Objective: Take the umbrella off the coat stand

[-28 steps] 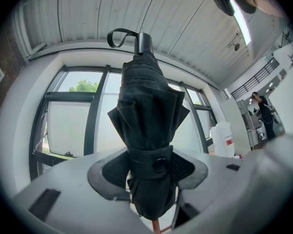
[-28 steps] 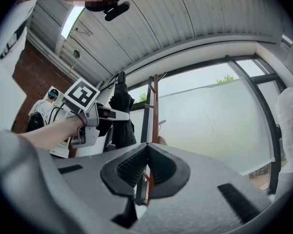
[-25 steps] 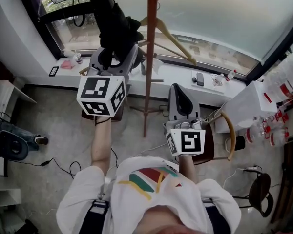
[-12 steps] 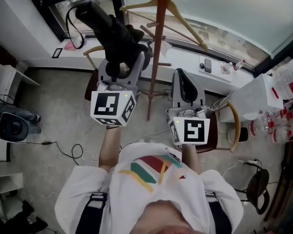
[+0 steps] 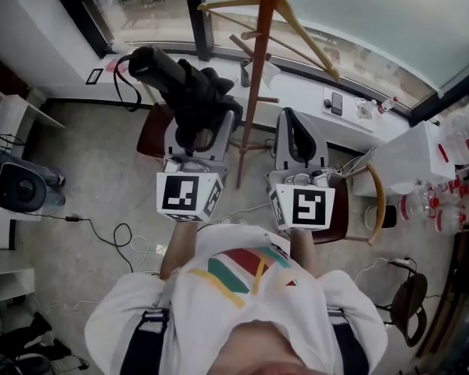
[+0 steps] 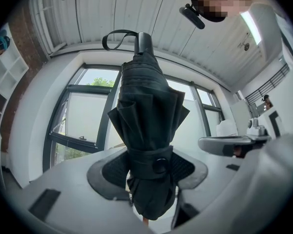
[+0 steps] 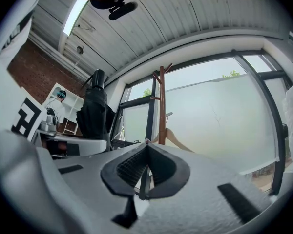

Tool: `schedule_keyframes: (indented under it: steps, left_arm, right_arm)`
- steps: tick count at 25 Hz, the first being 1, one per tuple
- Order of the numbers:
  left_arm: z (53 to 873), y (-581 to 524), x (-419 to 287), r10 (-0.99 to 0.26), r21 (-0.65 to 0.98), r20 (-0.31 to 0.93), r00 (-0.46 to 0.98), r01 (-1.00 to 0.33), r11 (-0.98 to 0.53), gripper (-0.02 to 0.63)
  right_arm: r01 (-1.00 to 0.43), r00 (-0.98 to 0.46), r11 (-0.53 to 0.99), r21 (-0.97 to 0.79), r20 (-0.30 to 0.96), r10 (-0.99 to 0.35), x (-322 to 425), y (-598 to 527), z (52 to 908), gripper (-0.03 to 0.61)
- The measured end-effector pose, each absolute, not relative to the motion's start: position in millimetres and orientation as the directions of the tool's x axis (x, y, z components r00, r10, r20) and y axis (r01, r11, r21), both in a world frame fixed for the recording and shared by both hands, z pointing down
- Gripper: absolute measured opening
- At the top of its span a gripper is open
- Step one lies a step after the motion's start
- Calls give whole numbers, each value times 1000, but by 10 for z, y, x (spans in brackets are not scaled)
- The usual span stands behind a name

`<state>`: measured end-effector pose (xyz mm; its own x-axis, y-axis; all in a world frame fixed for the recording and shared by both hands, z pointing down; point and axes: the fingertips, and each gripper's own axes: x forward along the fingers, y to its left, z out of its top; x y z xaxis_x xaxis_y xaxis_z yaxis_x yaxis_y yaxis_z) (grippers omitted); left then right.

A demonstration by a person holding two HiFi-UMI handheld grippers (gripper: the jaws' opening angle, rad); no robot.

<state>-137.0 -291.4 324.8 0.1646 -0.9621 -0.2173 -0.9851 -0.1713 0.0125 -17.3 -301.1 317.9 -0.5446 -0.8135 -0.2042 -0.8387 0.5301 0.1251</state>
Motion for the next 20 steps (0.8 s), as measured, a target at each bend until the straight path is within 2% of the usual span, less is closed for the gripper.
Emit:
schedule_keyframes:
  steps: [20]
  left_arm:
    - [3386,-2950,-1389,-966,38,-190,175,-982,-185,219]
  right_arm:
    - [-851,-523,501,157,-167,-836,-168,-3097,3299,0]
